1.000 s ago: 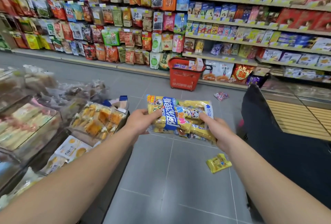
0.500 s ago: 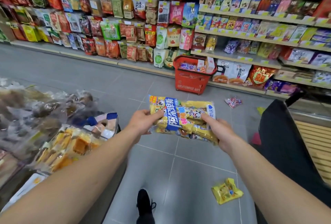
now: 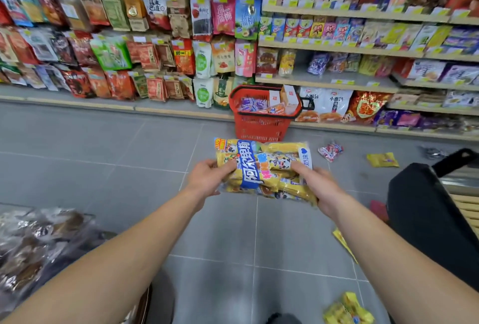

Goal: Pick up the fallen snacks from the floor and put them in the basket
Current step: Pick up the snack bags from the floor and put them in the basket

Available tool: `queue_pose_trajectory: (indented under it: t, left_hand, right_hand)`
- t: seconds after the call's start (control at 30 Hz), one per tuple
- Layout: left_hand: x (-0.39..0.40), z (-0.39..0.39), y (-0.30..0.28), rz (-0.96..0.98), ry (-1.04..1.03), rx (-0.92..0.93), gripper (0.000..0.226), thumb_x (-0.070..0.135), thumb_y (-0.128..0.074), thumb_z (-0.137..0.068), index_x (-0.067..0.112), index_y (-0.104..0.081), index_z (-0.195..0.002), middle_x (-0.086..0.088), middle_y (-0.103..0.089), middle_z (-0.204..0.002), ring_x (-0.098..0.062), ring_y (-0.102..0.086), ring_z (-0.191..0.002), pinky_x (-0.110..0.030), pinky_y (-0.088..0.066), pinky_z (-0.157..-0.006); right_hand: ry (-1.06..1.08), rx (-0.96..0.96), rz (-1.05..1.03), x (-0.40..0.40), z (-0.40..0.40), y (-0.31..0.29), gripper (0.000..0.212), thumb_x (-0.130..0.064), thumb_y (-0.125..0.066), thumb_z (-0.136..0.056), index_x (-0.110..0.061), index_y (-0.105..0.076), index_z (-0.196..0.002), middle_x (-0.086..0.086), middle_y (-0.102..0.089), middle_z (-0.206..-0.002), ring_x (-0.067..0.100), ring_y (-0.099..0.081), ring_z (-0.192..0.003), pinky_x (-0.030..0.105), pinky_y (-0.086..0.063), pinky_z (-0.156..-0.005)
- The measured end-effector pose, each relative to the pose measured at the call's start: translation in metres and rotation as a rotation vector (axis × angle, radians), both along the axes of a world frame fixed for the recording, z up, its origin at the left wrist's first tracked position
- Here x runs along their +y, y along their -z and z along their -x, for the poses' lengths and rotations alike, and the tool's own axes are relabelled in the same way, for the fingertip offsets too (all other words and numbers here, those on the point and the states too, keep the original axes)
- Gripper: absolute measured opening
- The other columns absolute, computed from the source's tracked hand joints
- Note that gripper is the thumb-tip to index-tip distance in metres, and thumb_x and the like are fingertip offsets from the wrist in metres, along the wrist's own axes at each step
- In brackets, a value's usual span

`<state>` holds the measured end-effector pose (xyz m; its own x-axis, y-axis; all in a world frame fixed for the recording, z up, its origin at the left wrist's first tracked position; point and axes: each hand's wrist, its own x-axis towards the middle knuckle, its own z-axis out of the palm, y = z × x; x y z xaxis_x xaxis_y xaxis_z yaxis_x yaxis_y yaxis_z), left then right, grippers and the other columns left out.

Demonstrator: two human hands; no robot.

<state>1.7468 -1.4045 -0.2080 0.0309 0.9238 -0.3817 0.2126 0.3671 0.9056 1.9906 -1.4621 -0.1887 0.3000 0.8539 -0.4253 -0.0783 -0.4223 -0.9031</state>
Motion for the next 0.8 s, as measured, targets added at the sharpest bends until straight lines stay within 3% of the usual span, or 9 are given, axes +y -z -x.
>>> queue_pose_trajectory:
  t: [0.17, 0.33, 0.5, 0.67, 0.8]
  left_hand:
    - [0.101, -0.034, 0.016, 0.010, 0.025, 0.020, 0.035, 0.046, -0.076, -0.079, 0.016, -0.070, -0.096, 0.001, -0.075, -0.093, -0.018, -0.070, -0.085, -0.045, -0.059, -0.084]
    - [0.206, -0.082, 0.028, 0.028, 0.000, 0.039, 0.037, 0.045, -0.076, -0.081, 0.013, -0.071, -0.098, -0.002, -0.077, -0.092, -0.017, -0.070, -0.077, -0.044, -0.058, -0.083]
    - [0.294, -0.121, 0.037, 0.074, -0.045, 0.045, 0.034, 0.046, -0.076, -0.079, 0.014, -0.071, -0.092, 0.001, -0.077, -0.082, -0.015, -0.072, -0.073, -0.043, -0.059, -0.081]
    - [0.368, -0.145, 0.047, 0.120, -0.093, 0.066, 0.035, 0.046, -0.077, -0.078, 0.015, -0.070, -0.093, -0.001, -0.077, -0.087, -0.017, -0.072, -0.077, -0.039, -0.059, -0.076]
    - [0.430, -0.158, 0.058, 0.142, -0.085, 0.086, 0.035, 0.045, -0.075, -0.081, 0.015, -0.070, -0.098, 0.000, -0.076, -0.088, -0.011, -0.069, -0.073, -0.028, -0.055, -0.061]
  right_hand:
    - [0.003, 0.032, 0.039, 0.102, -0.034, 0.030, 0.030, -0.036, -0.073, -0.089, -0.014, -0.067, -0.108, 0.004, -0.079, -0.089, 0.021, -0.076, -0.077, 0.032, -0.058, -0.066]
    - [-0.034, 0.060, 0.069, 0.220, -0.082, 0.050, 0.027, -0.034, -0.072, -0.089, -0.014, -0.068, -0.106, 0.007, -0.078, -0.092, 0.024, -0.076, -0.080, 0.033, -0.058, -0.066]
    - [-0.091, 0.034, 0.108, 0.324, -0.124, 0.057, 0.027, -0.035, -0.072, -0.090, -0.013, -0.068, -0.106, 0.007, -0.078, -0.092, 0.025, -0.076, -0.082, 0.042, -0.060, -0.081]
    - [-0.153, 0.035, 0.142, 0.404, -0.150, 0.067, 0.025, -0.034, -0.070, -0.091, -0.013, -0.069, -0.105, 0.006, -0.079, -0.089, 0.025, -0.076, -0.080, 0.037, -0.059, -0.075]
    - [-0.168, 0.012, 0.186, 0.466, -0.165, 0.083, 0.029, -0.038, -0.069, -0.091, -0.014, -0.069, -0.107, 0.005, -0.079, -0.090, 0.025, -0.076, -0.080, 0.032, -0.056, -0.068]
